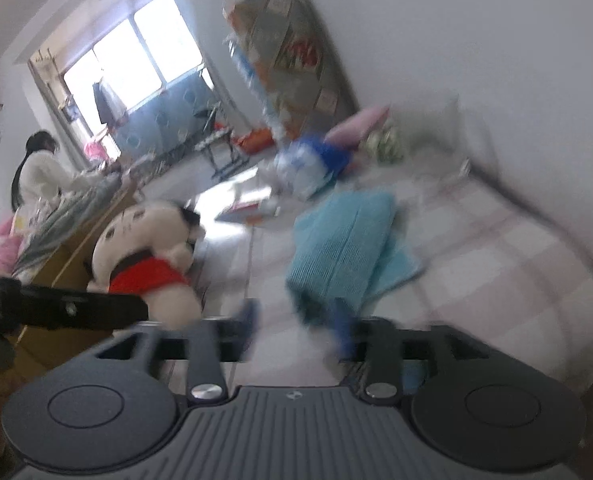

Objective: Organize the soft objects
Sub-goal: 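Grasp the light-blue towel with the right tool and lift it, then grasp the blue towel with the left tool while the right tool releases it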

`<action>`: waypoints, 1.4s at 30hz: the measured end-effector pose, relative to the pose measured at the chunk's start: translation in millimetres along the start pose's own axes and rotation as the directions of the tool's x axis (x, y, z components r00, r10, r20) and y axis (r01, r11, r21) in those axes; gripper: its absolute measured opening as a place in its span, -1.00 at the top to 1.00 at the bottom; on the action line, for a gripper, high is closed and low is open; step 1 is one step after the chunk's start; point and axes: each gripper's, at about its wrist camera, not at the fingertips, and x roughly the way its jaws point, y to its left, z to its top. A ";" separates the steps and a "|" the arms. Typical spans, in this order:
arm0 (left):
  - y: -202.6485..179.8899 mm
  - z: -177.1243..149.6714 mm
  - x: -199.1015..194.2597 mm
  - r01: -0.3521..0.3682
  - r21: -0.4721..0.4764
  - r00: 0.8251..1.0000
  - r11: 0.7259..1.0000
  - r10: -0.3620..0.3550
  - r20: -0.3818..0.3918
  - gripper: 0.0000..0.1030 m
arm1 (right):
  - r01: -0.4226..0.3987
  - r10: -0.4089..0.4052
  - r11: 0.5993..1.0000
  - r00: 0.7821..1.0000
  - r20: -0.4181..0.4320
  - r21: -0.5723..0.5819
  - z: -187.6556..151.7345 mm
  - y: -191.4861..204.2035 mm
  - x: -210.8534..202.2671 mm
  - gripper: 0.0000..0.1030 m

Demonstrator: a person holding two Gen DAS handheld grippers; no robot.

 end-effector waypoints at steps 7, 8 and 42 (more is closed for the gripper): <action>-0.1 20.9 20.0 0.037 -0.069 0.999 0.997 -0.035 0.026 -0.81 | 0.058 -0.057 0.998 0.998 0.009 -0.031 25.8 -7.3 43.4 -0.24; 1.8 23.5 23.0 0.020 -0.085 0.999 0.996 -0.017 0.027 -0.81 | 0.063 -0.064 0.998 0.998 -0.007 -0.031 26.8 -9.5 52.5 -0.24; -15.8 9.6 91.3 0.003 -0.139 0.966 0.990 -0.039 -0.257 -0.48 | -0.245 0.250 0.966 0.967 -0.048 0.083 -41.2 18.0 6.7 0.37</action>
